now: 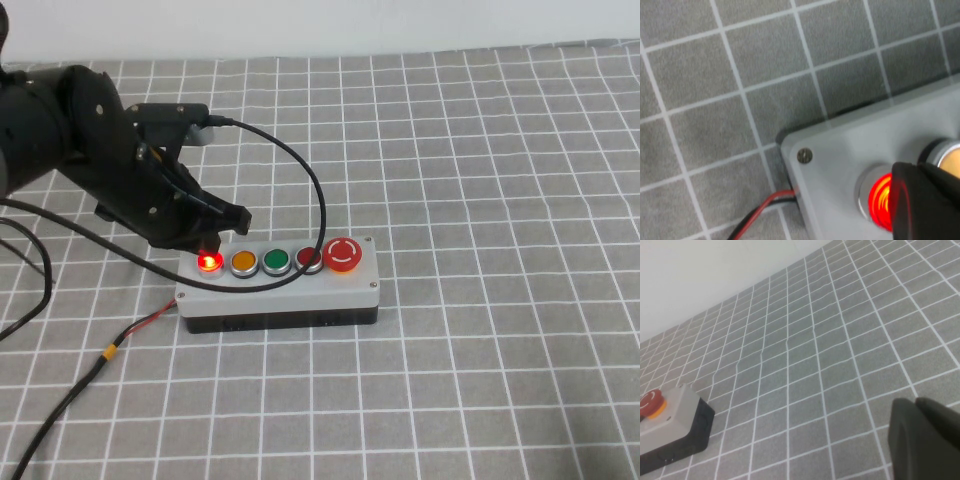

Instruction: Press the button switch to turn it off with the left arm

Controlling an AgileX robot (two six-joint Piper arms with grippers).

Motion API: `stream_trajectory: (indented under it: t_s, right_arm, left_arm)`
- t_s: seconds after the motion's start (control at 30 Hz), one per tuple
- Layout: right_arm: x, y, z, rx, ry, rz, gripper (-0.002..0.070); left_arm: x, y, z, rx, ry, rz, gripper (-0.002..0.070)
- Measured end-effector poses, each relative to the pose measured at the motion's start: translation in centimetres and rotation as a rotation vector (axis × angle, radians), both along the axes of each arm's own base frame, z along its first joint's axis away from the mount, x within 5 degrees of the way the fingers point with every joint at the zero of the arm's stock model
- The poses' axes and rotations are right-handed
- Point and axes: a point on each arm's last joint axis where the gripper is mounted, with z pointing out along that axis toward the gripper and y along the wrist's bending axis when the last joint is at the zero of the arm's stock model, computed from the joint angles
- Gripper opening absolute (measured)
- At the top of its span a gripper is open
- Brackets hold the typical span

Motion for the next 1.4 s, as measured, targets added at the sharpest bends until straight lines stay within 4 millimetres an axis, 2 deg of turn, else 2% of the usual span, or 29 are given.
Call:
stream_trajectory:
  t_s: [0.13,0.43,0.53,0.63,0.87,1.0,1.17,1.4]
  right_arm:
    - [0.0,0.0,0.0,0.0,0.0,0.0,-0.0017]
    - [0.0,0.0,0.0,0.0,0.0,0.0,-0.0017]
    - [0.0,0.0,0.0,0.0,0.0,0.0,-0.0017]
    - [0.0,0.0,0.0,0.0,0.0,0.0,-0.0017]
    - [0.0,0.0,0.0,0.0,0.0,0.0,-0.0017]
    - [0.0,0.0,0.0,0.0,0.0,0.0,-0.0017]
    - [0.0,0.0,0.0,0.0,0.0,0.0,-0.0017]
    - [0.0,0.0,0.0,0.0,0.0,0.0,-0.0017]
  left_arm:
    - [0.4,-0.2,-0.5,-0.005,0.013,0.003,-0.0004]
    - [0.3,-0.2,-0.1,-0.011,0.007,0.004,-0.0004]
    - [-0.8,0.2,1.3,-0.008,0.004,-0.006,-0.0004]
    - [-2.2,0.7,3.8,-0.012,-0.05,-0.013,-0.0004]
    - [-7.5,2.5,12.4,-0.08,-0.303,-0.005,-0.0004]
    - [-11.2,3.9,15.6,-0.095,-0.417,0.019,-0.0004]
    - [-16.4,5.7,17.6,-0.126,-0.514,0.052,-0.0004]
    - [-24.5,8.3,17.4,-0.19,-0.633,0.09,-0.0004]
